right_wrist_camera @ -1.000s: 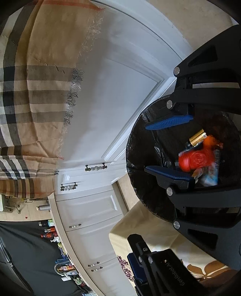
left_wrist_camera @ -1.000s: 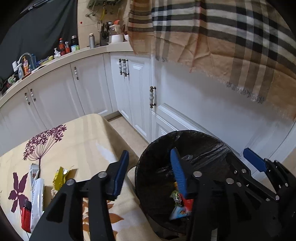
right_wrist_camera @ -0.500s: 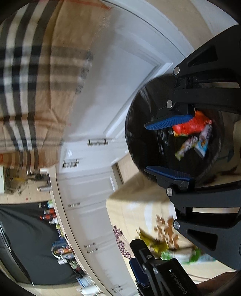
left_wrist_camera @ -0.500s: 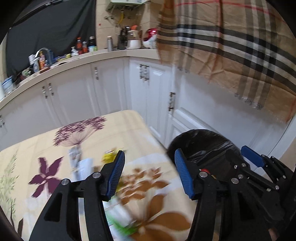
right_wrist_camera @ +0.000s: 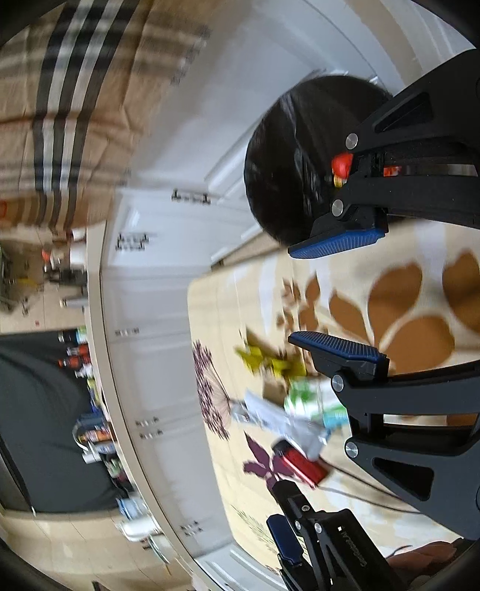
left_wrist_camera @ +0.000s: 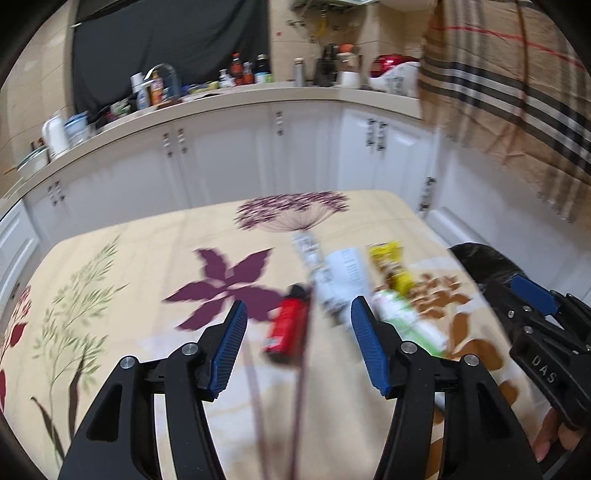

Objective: Collect trash
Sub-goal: 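Return the right gripper to the table and grasp the green-white bag bundle, then grasp the light-blue printed tube with the left gripper while the right holds the bundle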

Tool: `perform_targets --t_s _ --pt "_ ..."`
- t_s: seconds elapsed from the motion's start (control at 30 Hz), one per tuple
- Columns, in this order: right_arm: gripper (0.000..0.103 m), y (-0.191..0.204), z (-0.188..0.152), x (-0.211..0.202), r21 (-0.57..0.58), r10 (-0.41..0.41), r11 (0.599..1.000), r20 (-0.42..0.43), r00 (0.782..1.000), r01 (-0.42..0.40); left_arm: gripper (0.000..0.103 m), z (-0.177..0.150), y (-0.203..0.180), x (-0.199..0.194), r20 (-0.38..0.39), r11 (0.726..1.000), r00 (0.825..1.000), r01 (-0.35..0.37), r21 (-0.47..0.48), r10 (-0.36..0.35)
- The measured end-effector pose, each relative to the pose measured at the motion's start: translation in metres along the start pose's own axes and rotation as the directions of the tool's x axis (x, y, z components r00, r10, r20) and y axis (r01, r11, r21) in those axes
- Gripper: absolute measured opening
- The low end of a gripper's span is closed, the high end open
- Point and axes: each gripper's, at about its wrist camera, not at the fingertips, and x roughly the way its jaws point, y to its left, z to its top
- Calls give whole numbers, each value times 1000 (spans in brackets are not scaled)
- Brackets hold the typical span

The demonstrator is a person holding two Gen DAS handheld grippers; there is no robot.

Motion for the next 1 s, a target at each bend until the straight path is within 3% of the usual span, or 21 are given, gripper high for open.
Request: perform_targets --t_s 0.43,0.73,0.8,1.0 --pt "40 60 -8 30 -99 69 992 -124 990 -82 58 -22 72 -1 -37 990 995 -92 -106 88" --pt "43 63 -10 49 -94 76 991 -217 973 -98 58 -28 82 3 -55 988 996 -79 -134 72" --pt "34 64 -11 49 -91 83 990 -216 973 -104 58 -29 83 4 -58 988 996 -76 -136 69" --pt "32 65 -12 42 -101 93 988 -206 974 -115 58 -29 79 6 -65 989 996 -66 -135 58"
